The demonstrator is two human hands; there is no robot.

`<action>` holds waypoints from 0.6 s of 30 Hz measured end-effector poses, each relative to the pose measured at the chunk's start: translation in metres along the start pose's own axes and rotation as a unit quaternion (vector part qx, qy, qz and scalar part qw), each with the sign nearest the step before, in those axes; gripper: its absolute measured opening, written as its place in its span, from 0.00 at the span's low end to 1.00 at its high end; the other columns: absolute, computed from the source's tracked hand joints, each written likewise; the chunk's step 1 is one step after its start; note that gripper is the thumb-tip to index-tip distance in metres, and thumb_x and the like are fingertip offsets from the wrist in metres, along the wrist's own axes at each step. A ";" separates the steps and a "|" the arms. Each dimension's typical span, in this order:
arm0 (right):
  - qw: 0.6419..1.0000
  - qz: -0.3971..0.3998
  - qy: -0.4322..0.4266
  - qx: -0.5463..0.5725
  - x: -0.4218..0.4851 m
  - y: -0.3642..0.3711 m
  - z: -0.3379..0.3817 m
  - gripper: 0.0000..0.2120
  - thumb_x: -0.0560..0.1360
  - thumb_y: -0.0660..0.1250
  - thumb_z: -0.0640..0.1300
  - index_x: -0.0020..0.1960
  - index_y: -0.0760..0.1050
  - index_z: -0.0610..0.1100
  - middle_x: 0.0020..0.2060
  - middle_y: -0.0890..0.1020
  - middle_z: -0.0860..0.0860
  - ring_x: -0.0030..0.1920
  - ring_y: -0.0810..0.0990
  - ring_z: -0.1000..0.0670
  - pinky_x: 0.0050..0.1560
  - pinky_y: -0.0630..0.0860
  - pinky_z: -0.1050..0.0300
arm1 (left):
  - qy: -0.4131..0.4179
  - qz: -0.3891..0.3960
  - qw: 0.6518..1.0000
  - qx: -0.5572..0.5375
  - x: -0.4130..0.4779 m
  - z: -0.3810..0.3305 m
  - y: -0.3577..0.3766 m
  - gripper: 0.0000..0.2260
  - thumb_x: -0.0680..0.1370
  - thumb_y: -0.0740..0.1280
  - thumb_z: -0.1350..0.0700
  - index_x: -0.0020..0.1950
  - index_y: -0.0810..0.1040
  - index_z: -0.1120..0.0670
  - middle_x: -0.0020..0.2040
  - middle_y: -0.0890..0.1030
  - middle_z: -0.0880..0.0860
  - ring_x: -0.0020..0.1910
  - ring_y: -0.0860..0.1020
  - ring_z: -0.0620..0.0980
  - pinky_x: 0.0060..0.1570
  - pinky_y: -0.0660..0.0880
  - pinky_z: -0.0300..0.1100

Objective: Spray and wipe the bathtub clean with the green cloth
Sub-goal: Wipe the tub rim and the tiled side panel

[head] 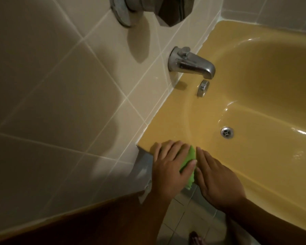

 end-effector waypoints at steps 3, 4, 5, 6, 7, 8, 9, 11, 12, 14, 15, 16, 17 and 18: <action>1.000 -0.001 0.006 -0.005 0.001 -0.003 0.001 0.33 0.86 0.41 0.58 0.83 0.55 0.39 0.76 0.72 0.40 0.70 0.77 0.43 0.65 0.77 0.50 | 0.031 -0.010 0.999 0.006 0.024 0.027 -0.002 0.18 0.84 0.63 0.42 0.70 0.81 0.47 0.71 0.79 0.46 0.73 0.73 0.50 0.74 0.63 0.60; 1.000 0.004 0.010 -0.002 0.001 -0.004 0.001 0.33 0.86 0.42 0.58 0.84 0.53 0.40 0.76 0.71 0.41 0.71 0.76 0.43 0.66 0.76 0.51 | 0.014 -0.005 1.000 0.023 0.040 0.037 -0.003 0.18 0.84 0.62 0.43 0.70 0.80 0.46 0.72 0.78 0.46 0.73 0.72 0.49 0.74 0.63 0.60; 1.000 0.010 0.016 0.003 0.001 -0.005 0.000 0.33 0.85 0.42 0.58 0.84 0.52 0.41 0.77 0.70 0.42 0.72 0.75 0.43 0.67 0.75 0.51 | -0.008 -0.004 0.999 0.046 0.057 0.044 -0.003 0.18 0.85 0.61 0.43 0.71 0.79 0.46 0.72 0.78 0.45 0.73 0.72 0.48 0.74 0.63 0.59; 1.000 0.014 0.024 0.009 0.001 -0.006 0.000 0.33 0.85 0.42 0.58 0.85 0.50 0.42 0.78 0.69 0.43 0.72 0.75 0.44 0.67 0.74 0.52 | -0.032 -0.002 0.997 0.071 0.070 0.047 -0.004 0.19 0.85 0.59 0.43 0.72 0.79 0.46 0.72 0.77 0.45 0.73 0.72 0.47 0.75 0.62 0.60; 0.999 0.021 0.035 0.016 0.001 -0.007 -0.001 0.33 0.85 0.42 0.59 0.85 0.49 0.43 0.78 0.69 0.44 0.72 0.75 0.45 0.67 0.74 0.52 | -0.054 -0.004 0.994 0.093 0.079 0.045 -0.005 0.19 0.86 0.57 0.43 0.73 0.78 0.46 0.73 0.77 0.44 0.73 0.72 0.46 0.75 0.62 0.60; 0.998 0.027 0.049 0.023 0.001 -0.008 -0.002 0.32 0.85 0.41 0.59 0.85 0.49 0.44 0.78 0.69 0.45 0.72 0.75 0.46 0.66 0.74 0.53 | -0.074 -0.002 0.992 0.100 0.081 0.038 -0.004 0.20 0.86 0.54 0.43 0.74 0.76 0.45 0.73 0.76 0.44 0.74 0.71 0.46 0.75 0.61 0.60; 0.997 0.030 0.062 0.024 0.000 -0.009 -0.004 0.32 0.85 0.41 0.59 0.85 0.51 0.45 0.78 0.70 0.46 0.71 0.76 0.46 0.65 0.75 0.53 | -0.080 0.006 0.992 0.098 0.075 0.030 -0.001 0.21 0.86 0.53 0.43 0.75 0.74 0.44 0.74 0.75 0.43 0.75 0.70 0.45 0.76 0.59 0.61; 0.997 0.025 0.076 0.015 -0.004 -0.010 -0.008 0.31 0.85 0.42 0.58 0.82 0.59 0.44 0.74 0.75 0.46 0.67 0.80 0.46 0.59 0.78 0.53 | -0.015 0.036 0.996 0.077 0.045 0.006 0.003 0.19 0.85 0.56 0.44 0.75 0.73 0.43 0.74 0.75 0.43 0.75 0.69 0.46 0.77 0.57 0.61; 0.997 0.025 0.078 0.011 -0.007 -0.010 -0.011 0.31 0.85 0.44 0.57 0.81 0.63 0.43 0.71 0.78 0.45 0.63 0.82 0.46 0.56 0.80 0.53 | 0.036 0.048 0.996 0.060 0.027 -0.002 0.001 0.18 0.85 0.59 0.45 0.74 0.75 0.43 0.73 0.76 0.43 0.75 0.70 0.47 0.77 0.56 0.60; 0.997 0.024 0.074 0.001 -0.012 -0.010 -0.015 0.30 0.85 0.46 0.56 0.78 0.68 0.42 0.67 0.81 0.44 0.59 0.84 0.45 0.52 0.81 0.53 | 0.100 0.061 0.993 0.035 0.021 0.005 -0.002 0.16 0.84 0.62 0.46 0.72 0.78 0.44 0.72 0.77 0.43 0.74 0.72 0.48 0.77 0.58 0.60; 0.997 0.023 0.070 -0.005 -0.014 -0.009 -0.017 0.30 0.85 0.46 0.56 0.78 0.68 0.41 0.67 0.81 0.44 0.59 0.84 0.44 0.52 0.81 0.52 | 0.101 0.065 0.992 0.040 0.033 0.016 -0.001 0.16 0.85 0.61 0.46 0.72 0.78 0.43 0.73 0.77 0.43 0.75 0.71 0.48 0.77 0.58 0.61; 0.998 0.024 0.063 -0.005 -0.015 -0.010 -0.018 0.30 0.85 0.46 0.57 0.79 0.67 0.41 0.68 0.81 0.44 0.60 0.84 0.44 0.53 0.81 0.52 | 0.082 0.074 0.992 0.053 0.050 0.027 0.000 0.17 0.85 0.60 0.45 0.73 0.76 0.43 0.73 0.76 0.43 0.75 0.70 0.48 0.77 0.58 0.61; 0.998 0.028 0.059 -0.002 -0.016 -0.012 -0.017 0.31 0.85 0.45 0.57 0.80 0.65 0.42 0.69 0.80 0.44 0.62 0.83 0.44 0.55 0.81 0.52 | 0.050 0.066 0.994 0.066 0.067 0.038 0.000 0.18 0.85 0.58 0.45 0.73 0.76 0.42 0.74 0.76 0.43 0.76 0.70 0.48 0.77 0.58 0.60; 0.998 0.032 0.060 0.001 -0.016 -0.013 -0.017 0.31 0.85 0.44 0.57 0.81 0.63 0.42 0.71 0.78 0.44 0.64 0.82 0.45 0.58 0.80 0.52 | 0.008 0.049 0.996 0.075 0.082 0.044 -0.003 0.18 0.85 0.58 0.45 0.73 0.76 0.42 0.74 0.76 0.43 0.76 0.70 0.48 0.77 0.58 0.59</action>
Point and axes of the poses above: each hand's wrist, its own x-axis towards the middle knuckle, its own y-axis out of the palm, z = x × y, the point moved 5 cm from there along x, towards the middle knuckle
